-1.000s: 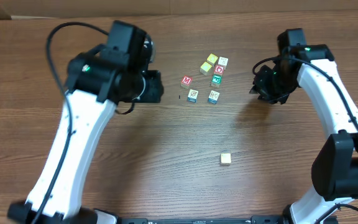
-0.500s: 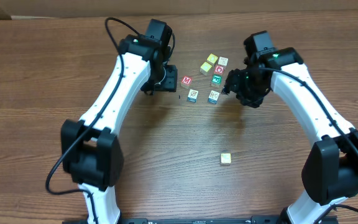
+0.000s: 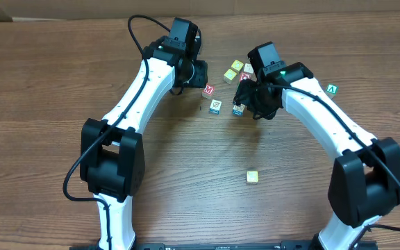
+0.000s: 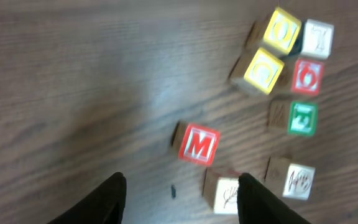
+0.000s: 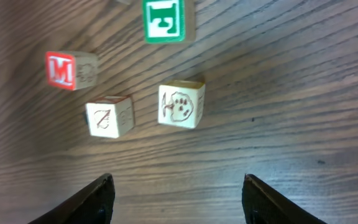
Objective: Flip 3 blocks
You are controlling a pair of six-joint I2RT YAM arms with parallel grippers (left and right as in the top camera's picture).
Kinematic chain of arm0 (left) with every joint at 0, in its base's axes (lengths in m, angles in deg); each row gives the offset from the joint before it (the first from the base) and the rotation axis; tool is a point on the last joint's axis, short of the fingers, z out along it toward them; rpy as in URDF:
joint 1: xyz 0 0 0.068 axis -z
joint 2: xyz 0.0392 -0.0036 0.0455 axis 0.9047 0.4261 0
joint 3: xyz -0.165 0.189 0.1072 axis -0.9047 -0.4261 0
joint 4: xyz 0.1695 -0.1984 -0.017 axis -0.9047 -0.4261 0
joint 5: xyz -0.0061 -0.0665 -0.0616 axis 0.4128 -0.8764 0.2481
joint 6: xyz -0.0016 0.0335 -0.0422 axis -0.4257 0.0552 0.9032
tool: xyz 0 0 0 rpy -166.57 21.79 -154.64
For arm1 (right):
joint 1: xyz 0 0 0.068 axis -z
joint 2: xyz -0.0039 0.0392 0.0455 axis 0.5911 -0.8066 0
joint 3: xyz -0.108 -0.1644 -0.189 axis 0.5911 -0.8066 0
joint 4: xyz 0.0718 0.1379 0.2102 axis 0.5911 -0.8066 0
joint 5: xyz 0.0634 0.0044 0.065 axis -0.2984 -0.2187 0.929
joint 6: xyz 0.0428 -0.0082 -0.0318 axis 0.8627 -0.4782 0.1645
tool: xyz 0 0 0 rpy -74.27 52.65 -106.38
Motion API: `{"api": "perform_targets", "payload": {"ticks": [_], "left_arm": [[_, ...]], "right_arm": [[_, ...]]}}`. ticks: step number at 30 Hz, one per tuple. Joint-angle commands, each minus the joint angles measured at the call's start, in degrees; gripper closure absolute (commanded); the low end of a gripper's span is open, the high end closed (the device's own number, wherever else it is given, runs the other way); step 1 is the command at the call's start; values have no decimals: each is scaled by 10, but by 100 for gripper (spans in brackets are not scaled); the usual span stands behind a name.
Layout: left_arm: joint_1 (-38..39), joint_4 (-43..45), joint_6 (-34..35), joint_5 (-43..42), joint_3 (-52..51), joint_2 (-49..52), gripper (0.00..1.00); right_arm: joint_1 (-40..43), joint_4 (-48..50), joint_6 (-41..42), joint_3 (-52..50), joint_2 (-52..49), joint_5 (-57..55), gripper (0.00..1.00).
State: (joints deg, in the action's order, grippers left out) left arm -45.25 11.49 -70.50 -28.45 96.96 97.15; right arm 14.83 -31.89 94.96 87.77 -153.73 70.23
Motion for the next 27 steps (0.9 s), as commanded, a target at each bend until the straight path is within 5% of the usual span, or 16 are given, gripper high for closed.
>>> {"api": "perform_targets", "payload": {"ticks": [1,15,27], "left_arm": [[6,10,-17,3,-1,9,51],[38,67,-26,20,-1,96,54],[38,54,-28,32,-1,104,71]], "right_arm": [[1,5,7,-4,-23,-17,34],[1,12,6,-4,-28,-17,38],[1,9,2,-4,-28,-17,38]]}}
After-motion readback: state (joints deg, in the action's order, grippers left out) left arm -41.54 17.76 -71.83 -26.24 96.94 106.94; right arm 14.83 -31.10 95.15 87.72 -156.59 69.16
